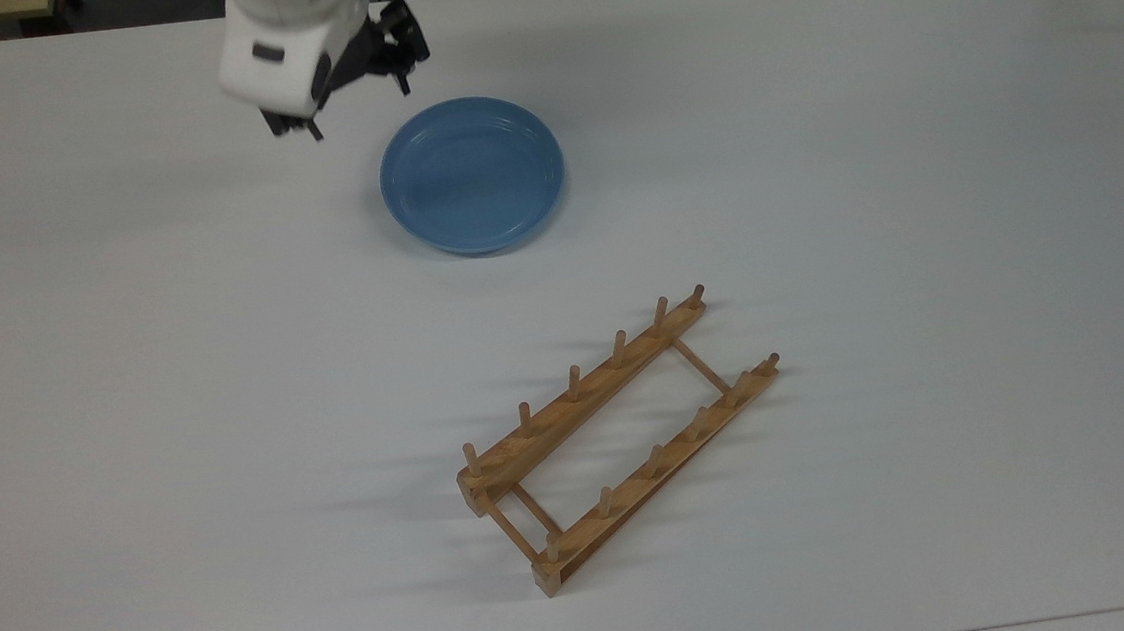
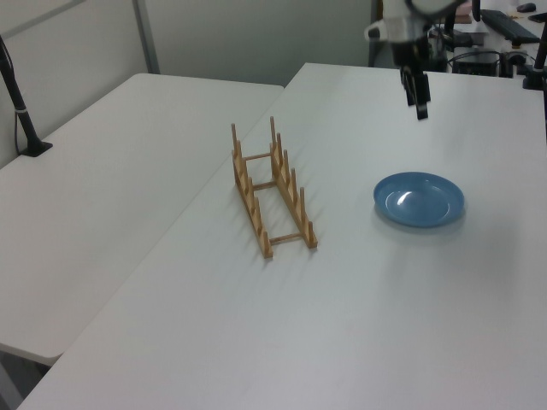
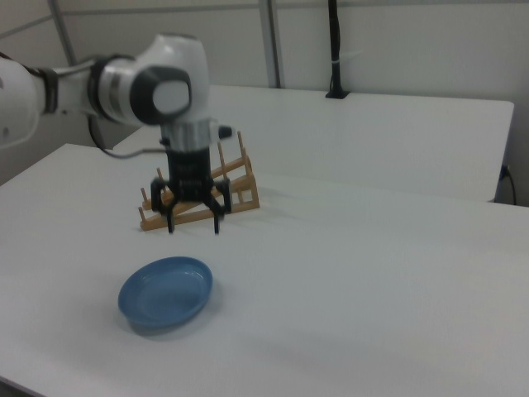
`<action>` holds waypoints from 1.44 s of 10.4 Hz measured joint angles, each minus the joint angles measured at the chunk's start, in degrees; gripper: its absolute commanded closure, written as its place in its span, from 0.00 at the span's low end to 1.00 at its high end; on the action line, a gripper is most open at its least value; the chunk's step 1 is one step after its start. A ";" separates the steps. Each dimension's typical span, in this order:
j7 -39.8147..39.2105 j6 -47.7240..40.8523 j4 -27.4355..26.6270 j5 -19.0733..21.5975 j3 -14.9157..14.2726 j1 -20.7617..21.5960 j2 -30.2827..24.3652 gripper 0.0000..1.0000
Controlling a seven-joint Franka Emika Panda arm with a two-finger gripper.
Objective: Place plate in plate rack
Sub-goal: 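Move the gripper down toward the rim of the light blue plate, then close the gripper on the plate rim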
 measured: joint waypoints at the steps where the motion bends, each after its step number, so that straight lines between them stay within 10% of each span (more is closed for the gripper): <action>1: -1.44 2.90 -3.06 -0.03 -0.01 -0.45 0.68 0.19; 4: -2.08 8.85 -6.57 -1.36 -0.01 -0.90 4.27 0.48; 10: 0.72 14.60 -6.64 -1.37 0.14 -0.77 9.73 0.64; 15: 4.09 14.89 -6.63 -1.37 0.28 0.18 10.74 1.00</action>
